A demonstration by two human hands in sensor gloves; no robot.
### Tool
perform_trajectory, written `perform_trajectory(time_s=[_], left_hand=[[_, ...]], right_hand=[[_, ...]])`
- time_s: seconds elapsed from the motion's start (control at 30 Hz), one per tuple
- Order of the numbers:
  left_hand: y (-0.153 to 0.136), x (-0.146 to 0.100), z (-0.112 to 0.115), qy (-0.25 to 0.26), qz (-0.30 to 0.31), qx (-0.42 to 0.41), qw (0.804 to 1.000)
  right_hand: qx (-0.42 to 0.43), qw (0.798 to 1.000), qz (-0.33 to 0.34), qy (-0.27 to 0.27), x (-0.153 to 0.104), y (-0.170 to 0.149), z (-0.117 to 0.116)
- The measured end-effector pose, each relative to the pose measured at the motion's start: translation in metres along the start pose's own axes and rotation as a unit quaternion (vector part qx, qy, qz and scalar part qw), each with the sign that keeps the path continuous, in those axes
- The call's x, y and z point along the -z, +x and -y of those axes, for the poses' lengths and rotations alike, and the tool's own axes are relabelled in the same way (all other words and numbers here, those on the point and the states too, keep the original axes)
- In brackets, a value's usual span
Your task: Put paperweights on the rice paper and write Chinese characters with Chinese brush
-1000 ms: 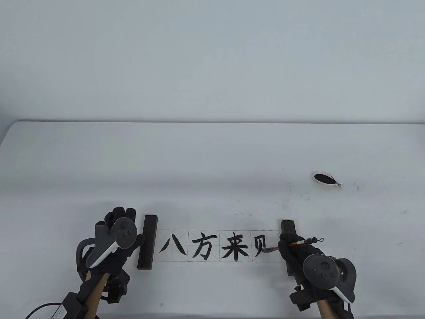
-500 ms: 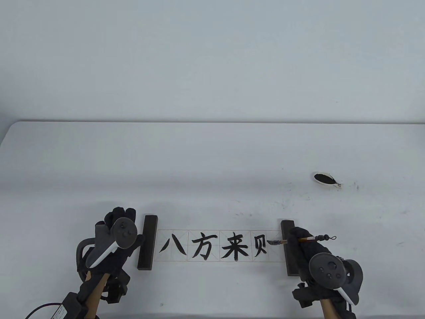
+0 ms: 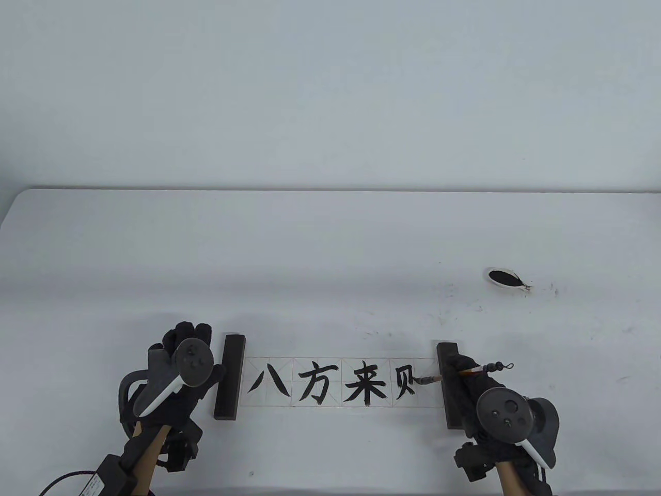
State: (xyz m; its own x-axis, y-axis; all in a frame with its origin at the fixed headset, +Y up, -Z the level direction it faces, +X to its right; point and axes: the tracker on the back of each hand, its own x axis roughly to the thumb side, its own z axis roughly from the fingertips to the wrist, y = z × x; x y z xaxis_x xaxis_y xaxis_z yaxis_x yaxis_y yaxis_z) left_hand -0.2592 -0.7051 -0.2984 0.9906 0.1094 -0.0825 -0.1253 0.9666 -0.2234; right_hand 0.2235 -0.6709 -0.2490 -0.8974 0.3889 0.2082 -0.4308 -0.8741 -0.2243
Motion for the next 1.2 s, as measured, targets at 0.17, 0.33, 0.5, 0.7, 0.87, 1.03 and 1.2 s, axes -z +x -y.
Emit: perform_trajectory(time_s=[0.17,0.33,0.5,0.7,0.87,1.03,1.2], left_hand=[[0.0,0.0,0.0,-0.001,-0.001,0.001,1.0],[0.0,0.0,0.0,-0.002,-0.002,0.0,1.0],[0.0,0.0,0.0,-0.003,-0.002,0.001,1.0],[0.0,0.0,0.001,-0.004,-0.001,0.0,1.0],[0.0,0.0,0.001,-0.005,-0.001,0.001,1.0],[0.0,0.001,0.001,-0.005,-0.001,0.001,1.0],[0.0,0.001,0.001,-0.005,-0.001,0.001,1.0]], right_hand=[[-0.05,0.998,-0.02,-0.03,-0.002,0.001,0.003],[-0.078,0.996,-0.021,-0.038,-0.003,0.005,0.003],[-0.035,0.998,-0.01,-0.05,-0.004,0.004,0.003],[-0.038,0.997,-0.014,-0.07,-0.004,0.002,0.001],[-0.04,0.998,-0.014,-0.053,-0.002,0.002,-0.004],[-0.038,0.998,-0.014,-0.049,-0.002,0.002,-0.005],[-0.049,0.998,-0.015,-0.041,-0.002,0.003,-0.007]])
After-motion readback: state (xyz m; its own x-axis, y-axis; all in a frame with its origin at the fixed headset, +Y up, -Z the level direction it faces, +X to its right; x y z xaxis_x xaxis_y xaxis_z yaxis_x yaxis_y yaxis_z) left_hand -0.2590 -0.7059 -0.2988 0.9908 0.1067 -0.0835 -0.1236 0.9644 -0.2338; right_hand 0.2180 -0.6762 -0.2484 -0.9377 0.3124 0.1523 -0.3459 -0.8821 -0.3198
